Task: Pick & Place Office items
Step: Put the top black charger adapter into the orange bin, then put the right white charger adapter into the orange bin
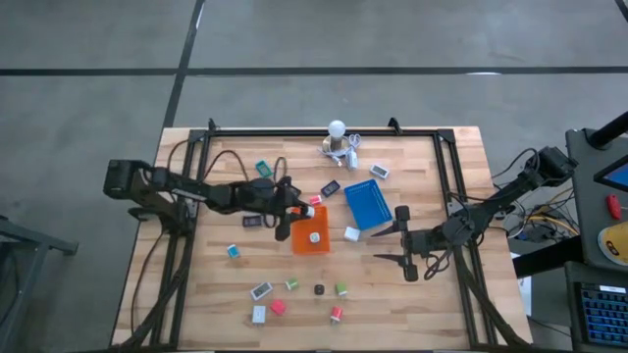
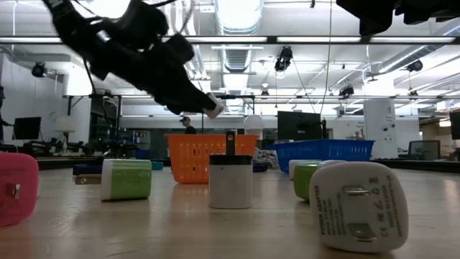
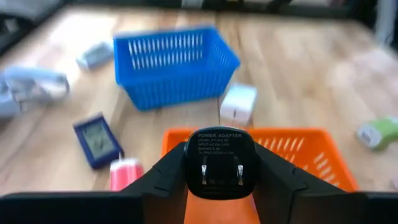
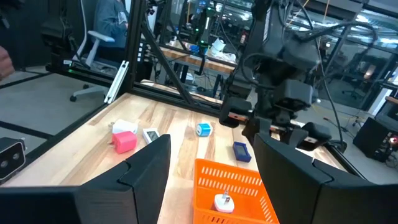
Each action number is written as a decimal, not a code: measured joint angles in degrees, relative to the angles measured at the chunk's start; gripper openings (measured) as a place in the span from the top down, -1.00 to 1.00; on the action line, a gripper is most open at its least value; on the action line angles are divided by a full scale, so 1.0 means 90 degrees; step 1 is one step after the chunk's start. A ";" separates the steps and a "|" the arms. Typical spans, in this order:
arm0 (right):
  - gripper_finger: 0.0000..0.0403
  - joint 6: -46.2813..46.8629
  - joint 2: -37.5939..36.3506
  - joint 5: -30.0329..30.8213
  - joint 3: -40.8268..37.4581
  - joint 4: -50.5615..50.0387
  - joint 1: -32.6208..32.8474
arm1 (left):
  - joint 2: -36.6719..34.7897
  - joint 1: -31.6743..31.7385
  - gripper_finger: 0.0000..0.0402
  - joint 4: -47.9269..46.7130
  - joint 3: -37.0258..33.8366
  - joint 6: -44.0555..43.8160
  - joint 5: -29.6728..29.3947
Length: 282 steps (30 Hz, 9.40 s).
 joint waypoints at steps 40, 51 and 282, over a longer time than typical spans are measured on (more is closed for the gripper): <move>-0.12 0.0102 0.0000 0.0000 -0.0007 -0.0151 0.0000 | 0.2137 -0.0165 0.34 -0.4917 0.3024 0.0406 0.0027; -0.12 0.0139 0.0000 0.0002 -0.0007 -0.0186 0.0000 | 0.2257 -0.0163 0.34 -0.4924 0.3024 0.0408 0.0078; 0.14 0.0968 0.6205 -0.4284 0.4348 0.0545 -0.3474 | -0.5154 -0.0347 -0.58 0.0221 -0.2821 0.0516 -0.2163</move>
